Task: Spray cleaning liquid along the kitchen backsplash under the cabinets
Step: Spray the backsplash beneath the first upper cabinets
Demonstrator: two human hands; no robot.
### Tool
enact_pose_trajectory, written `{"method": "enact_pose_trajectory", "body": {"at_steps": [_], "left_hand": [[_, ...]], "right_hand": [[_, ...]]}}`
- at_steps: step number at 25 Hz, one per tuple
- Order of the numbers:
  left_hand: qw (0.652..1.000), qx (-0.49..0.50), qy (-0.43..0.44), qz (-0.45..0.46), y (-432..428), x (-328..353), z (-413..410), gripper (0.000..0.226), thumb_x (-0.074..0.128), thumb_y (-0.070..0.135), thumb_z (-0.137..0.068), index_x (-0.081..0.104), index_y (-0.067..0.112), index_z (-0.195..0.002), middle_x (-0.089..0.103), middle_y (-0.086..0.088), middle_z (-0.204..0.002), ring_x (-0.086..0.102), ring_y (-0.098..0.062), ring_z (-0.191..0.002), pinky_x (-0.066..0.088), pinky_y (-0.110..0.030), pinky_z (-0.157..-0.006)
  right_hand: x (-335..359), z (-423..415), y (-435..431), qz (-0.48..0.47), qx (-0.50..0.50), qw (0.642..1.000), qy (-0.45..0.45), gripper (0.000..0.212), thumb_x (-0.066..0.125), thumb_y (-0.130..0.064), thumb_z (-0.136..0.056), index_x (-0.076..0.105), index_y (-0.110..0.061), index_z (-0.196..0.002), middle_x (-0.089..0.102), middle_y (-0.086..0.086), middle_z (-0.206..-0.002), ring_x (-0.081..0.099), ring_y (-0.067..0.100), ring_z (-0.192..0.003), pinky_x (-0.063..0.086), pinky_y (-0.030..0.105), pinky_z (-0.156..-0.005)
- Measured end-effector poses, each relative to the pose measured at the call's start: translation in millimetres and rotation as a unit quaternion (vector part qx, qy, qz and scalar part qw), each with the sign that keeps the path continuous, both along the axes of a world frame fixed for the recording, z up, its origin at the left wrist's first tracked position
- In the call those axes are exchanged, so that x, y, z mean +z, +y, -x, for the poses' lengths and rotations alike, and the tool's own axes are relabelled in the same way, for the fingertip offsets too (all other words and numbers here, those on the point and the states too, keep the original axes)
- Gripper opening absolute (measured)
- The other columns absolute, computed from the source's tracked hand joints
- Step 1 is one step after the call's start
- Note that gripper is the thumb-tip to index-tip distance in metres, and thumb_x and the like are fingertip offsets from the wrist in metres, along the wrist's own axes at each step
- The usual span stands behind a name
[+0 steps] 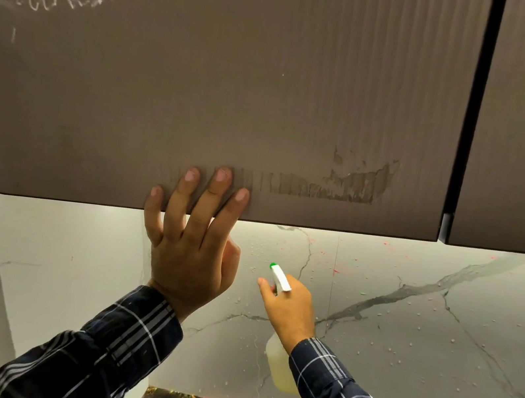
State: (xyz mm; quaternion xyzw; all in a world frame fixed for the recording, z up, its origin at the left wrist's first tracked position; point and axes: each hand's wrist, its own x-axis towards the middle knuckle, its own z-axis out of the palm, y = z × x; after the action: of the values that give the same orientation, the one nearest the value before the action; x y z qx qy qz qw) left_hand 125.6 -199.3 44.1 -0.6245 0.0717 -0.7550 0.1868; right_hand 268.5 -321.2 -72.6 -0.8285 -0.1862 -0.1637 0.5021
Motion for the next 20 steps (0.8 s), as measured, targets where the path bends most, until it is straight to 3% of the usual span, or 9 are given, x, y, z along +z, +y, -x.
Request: {"method": "enact_pose_trajectory", "body": {"at_steps": [3, 12, 15, 20], "left_hand": [[1.0, 0.0, -0.002, 0.004, -2, 0, 0, 0.077, 0.062, 0.011, -0.083, 0.034, 0.02, -0.153, 0.031, -0.003, -0.161, 0.029, -0.03, -0.15, 0.018, -0.056, -0.123], [1.0, 0.001, 0.01, 0.024, -10, -1, 4, 0.083, 0.067, 0.009, -0.079, 0.032, 0.019, -0.153, 0.029, -0.003, -0.162, 0.028, -0.032, -0.15, 0.018, -0.059, -0.123], [0.999, -0.001, 0.026, 0.038, -15, -2, 6, 0.078, 0.063, 0.01, -0.082, 0.03, 0.018, -0.152, 0.027, -0.005, -0.162, 0.025, -0.033, -0.152, 0.014, -0.06, -0.124], [0.997, 0.008, 0.059, 0.044, -22, -4, 11, 0.081, 0.063, 0.013, -0.084, 0.026, 0.017, -0.157, 0.024, -0.008, -0.165, 0.023, -0.033, -0.154, 0.01, -0.06, -0.126]], "right_hand": [[10, -6, -11, -0.072, -0.014, 0.997, 0.002, 0.038, 0.066, -0.044, -0.092, 0.054, -0.02, -0.066, 0.052, -0.003, -0.059, 0.046, 0.016, -0.052, 0.037, 0.025, -0.045], [21, -9, -24, -0.03, -0.002, 1.0, -0.007, 0.032, 0.063, -0.042, -0.094, 0.06, -0.016, -0.078, 0.057, -0.001, -0.065, 0.049, 0.014, -0.053, 0.034, 0.017, -0.045], [24, -6, -22, -0.04, 0.007, 0.998, -0.054, 0.037, 0.065, -0.049, -0.09, 0.059, -0.016, -0.075, 0.057, -0.001, -0.065, 0.053, 0.018, -0.057, 0.044, 0.027, -0.047], [30, -7, -42, -0.101, -0.038, 0.994, 0.0, 0.037, 0.064, -0.045, -0.093, 0.06, -0.016, -0.071, 0.057, 0.0, -0.061, 0.053, 0.018, -0.053, 0.049, 0.036, -0.05]]}}
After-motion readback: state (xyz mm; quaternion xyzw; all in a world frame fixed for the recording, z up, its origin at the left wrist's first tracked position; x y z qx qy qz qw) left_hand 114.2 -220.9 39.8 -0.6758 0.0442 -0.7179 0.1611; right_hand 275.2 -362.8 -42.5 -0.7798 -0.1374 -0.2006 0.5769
